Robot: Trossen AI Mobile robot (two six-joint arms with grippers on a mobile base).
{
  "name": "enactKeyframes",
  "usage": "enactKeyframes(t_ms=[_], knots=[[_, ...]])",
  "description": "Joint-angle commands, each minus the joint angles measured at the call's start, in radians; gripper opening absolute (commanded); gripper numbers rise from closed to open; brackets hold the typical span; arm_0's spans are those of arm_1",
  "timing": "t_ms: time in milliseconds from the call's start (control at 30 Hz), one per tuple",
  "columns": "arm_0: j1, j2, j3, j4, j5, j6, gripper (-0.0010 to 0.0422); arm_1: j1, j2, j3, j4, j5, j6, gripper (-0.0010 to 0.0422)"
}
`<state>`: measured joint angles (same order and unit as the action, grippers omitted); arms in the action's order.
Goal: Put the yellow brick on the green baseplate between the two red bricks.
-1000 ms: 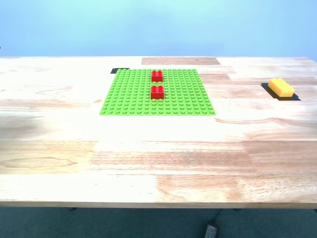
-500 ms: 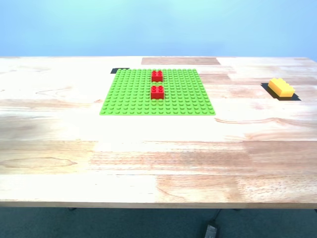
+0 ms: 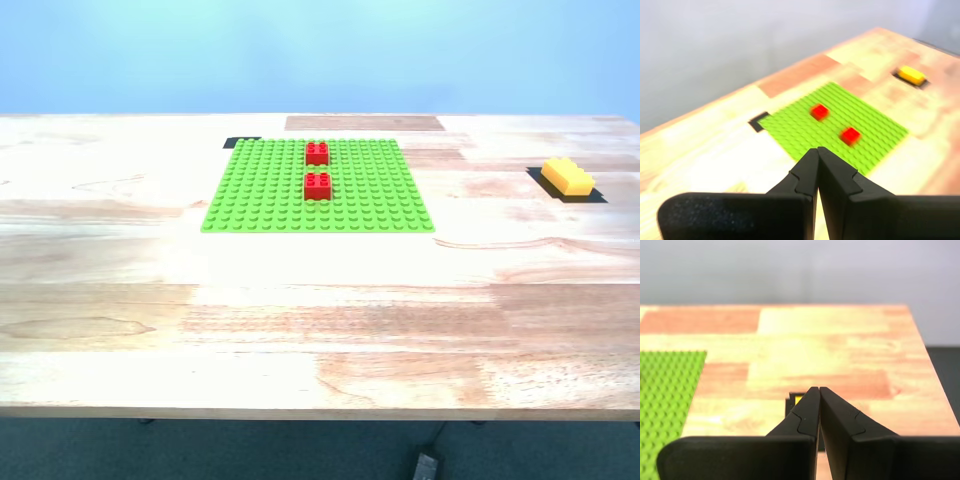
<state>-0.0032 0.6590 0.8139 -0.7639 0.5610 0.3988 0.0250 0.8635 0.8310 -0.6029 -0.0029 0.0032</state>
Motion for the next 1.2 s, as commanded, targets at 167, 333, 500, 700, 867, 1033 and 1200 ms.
enactKeyframes(t_ms=[167,333,500,700,867,1033,1200], knots=[[-0.001,0.107,0.116,-0.066,-0.002,0.035,0.0000,-0.009,0.224,0.149,-0.121,-0.028,-0.113,0.0000],[-0.001,0.126,0.122,-0.063,-0.002,0.035,0.0000,-0.027,0.383,0.237,-0.245,-0.030,-0.129,0.0013],[-0.001,0.124,0.121,-0.069,-0.002,0.034,0.0000,-0.025,0.485,0.286,-0.303,-0.032,-0.157,0.0101],[-0.001,0.121,0.121,-0.090,-0.002,0.035,0.0000,-0.042,0.575,0.312,-0.296,-0.043,-0.124,0.0270],[-0.001,0.121,0.121,-0.094,-0.003,0.035,0.0000,-0.064,0.661,0.311,-0.239,-0.045,-0.115,0.0319],[-0.001,0.117,0.121,-0.092,-0.002,0.034,0.0000,-0.063,0.742,0.310,-0.202,-0.085,-0.112,0.0305],[-0.001,0.117,0.121,-0.094,-0.002,0.035,0.0000,-0.059,0.828,0.310,-0.182,-0.121,-0.111,0.0296]])
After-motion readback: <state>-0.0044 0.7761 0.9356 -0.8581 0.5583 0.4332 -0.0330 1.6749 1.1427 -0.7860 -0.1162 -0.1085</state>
